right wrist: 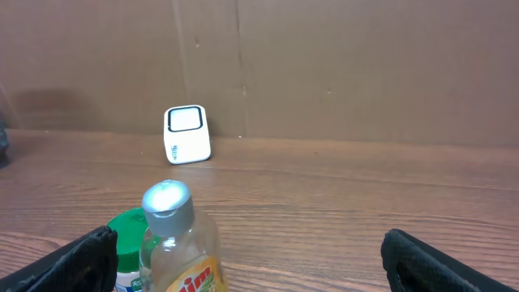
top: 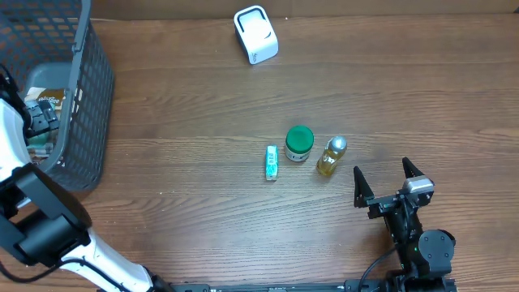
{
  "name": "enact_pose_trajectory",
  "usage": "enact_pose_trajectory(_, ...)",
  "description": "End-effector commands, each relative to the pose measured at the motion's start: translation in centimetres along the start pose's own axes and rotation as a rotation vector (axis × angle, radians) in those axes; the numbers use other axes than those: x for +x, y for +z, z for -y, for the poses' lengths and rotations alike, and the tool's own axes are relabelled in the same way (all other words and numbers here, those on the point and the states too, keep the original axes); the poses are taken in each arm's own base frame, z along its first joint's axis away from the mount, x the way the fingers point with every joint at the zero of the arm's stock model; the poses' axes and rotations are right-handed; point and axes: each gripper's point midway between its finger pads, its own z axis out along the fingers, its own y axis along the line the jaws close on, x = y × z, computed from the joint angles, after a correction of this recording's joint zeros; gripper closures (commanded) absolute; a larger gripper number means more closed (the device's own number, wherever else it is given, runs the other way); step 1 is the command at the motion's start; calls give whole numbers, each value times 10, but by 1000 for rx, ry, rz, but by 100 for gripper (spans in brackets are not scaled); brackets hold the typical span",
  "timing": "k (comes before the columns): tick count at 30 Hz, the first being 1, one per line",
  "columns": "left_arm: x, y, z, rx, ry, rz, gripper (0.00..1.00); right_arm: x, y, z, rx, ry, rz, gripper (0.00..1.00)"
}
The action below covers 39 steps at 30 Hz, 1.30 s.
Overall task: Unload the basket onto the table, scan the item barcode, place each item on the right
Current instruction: 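Reach into the basket toward the green toilet paper pack, then grasp the green toilet paper pack and lift it with the left gripper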
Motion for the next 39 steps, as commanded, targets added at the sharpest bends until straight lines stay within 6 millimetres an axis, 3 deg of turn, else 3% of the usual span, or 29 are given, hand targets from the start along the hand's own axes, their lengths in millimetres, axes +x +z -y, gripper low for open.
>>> enact_pose_trajectory(1,14,35,12,31,126,-64,0,3,0,3,13,-4,-2,0)
enact_pose_trajectory(5,20,52,17,38,173,-89,0,3,0,3,13,-4,-2,0)
enact_pose_trajectory(12,14,51,15,41,178,-68,0,3,0,3,13,-4,-2,0)
enact_pose_trajectory(15,16,54,26,104,170,-68,0,3,0,3,13,-4,-2,0)
enact_pose_trajectory(25,44,86,39,140,183,-172,7,3,0,3,13,-4,-2,0)
enact_pose_trajectory(27,50,92,41,144,188,-194,20,3,0,3,13,-4,-2,0)
enact_pose_trajectory(30,50,92,41,145,188,-196,49,3,0,3,13,-4,-2,0)
enact_pose_trajectory(32,47,89,40,144,187,-189,64,3,0,3,12,-4,-2,0)
enact_pose_trajectory(35,38,79,37,136,138,-170,69,3,0,3,12,-4,-2,0)
enact_pose_trajectory(39,13,51,29,135,50,-110,76,3,0,3,12,-4,-2,0)
